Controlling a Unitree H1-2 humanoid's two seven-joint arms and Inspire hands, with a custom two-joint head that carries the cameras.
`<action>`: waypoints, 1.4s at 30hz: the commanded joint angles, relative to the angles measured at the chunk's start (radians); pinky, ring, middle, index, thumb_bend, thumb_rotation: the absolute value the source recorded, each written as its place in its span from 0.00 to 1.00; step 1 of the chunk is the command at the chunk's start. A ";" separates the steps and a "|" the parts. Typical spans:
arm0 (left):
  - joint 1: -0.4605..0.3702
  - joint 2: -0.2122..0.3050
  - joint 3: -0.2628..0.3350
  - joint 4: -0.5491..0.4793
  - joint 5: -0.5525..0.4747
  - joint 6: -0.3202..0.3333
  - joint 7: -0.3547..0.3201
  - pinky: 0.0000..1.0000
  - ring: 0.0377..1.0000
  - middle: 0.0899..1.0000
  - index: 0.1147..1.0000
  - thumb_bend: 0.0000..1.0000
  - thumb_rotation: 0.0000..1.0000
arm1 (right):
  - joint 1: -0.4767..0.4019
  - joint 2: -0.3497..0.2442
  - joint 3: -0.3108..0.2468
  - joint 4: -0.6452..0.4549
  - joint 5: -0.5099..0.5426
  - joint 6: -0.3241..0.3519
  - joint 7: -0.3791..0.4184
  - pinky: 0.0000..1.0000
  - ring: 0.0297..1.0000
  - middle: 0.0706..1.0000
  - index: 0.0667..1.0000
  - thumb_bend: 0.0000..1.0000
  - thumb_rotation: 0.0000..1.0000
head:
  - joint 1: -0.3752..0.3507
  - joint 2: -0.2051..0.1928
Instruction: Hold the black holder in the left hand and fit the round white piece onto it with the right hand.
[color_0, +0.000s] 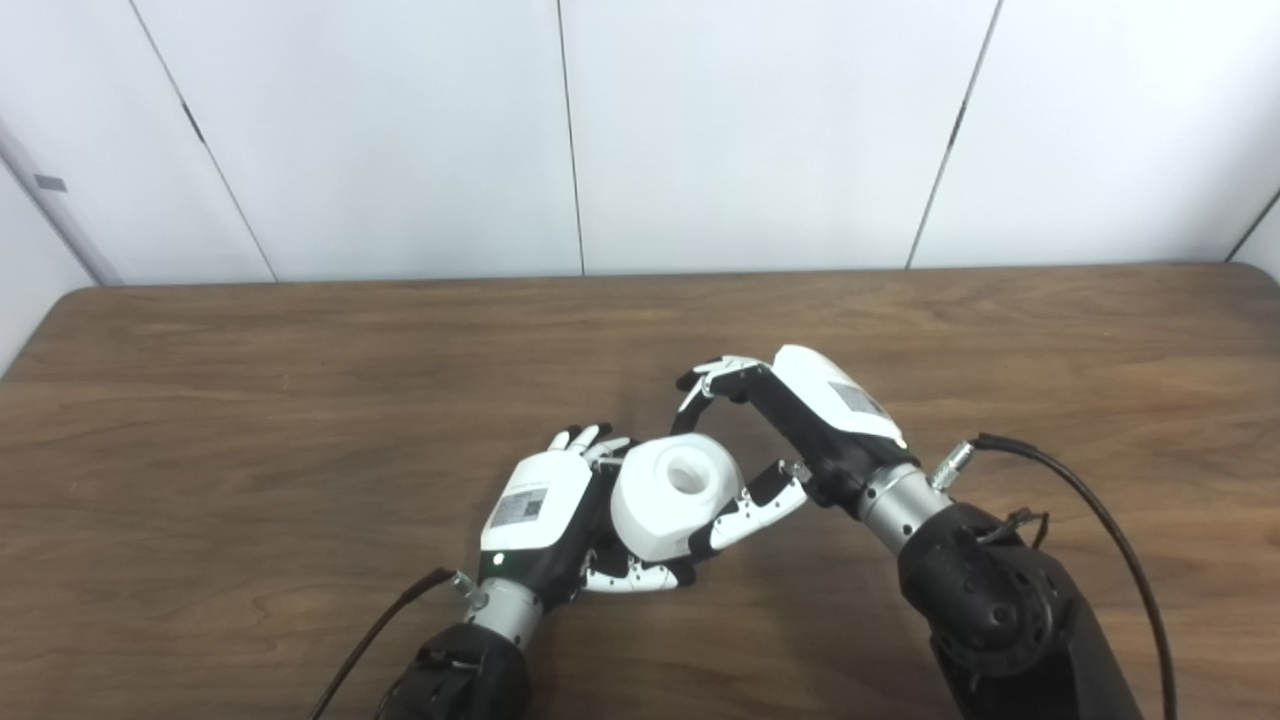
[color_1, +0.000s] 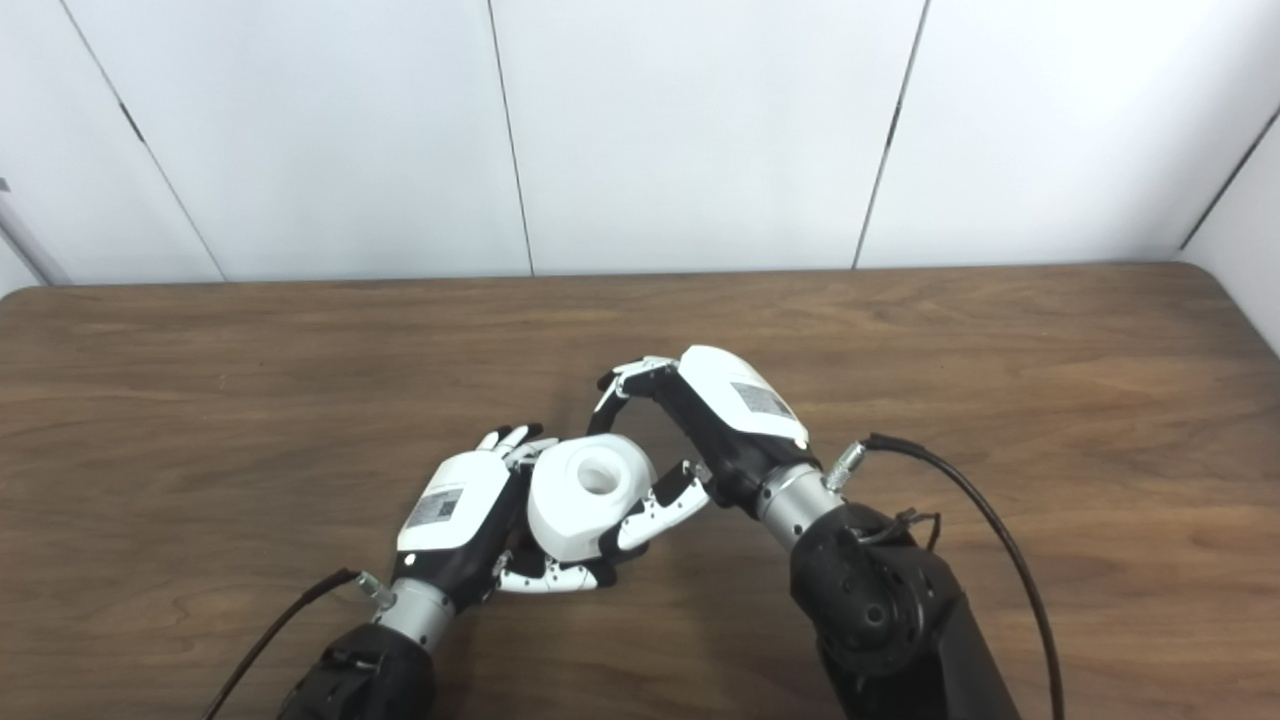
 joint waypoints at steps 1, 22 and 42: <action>0.004 0.001 -0.021 0.015 0.028 0.015 -0.029 1.00 0.96 0.84 0.42 0.52 0.06 | -0.017 -0.002 -0.006 -0.008 0.002 -0.035 -0.038 0.78 0.88 0.79 0.44 0.52 0.14 | 0.002 0.001; 0.005 0.012 -0.020 -0.038 0.026 0.033 -0.056 1.00 0.95 0.83 0.42 0.52 0.06 | -0.015 -0.002 0.020 0.021 -0.017 -0.045 -0.056 0.80 0.89 0.79 0.45 0.53 0.14 | -0.025 0.029; 0.004 0.005 -0.025 -0.057 0.038 0.045 -0.063 1.00 0.94 0.84 0.42 0.52 0.06 | -0.019 0.000 0.042 0.063 -0.017 -0.073 -0.067 0.80 0.88 0.78 0.45 0.53 0.14 | -0.025 0.045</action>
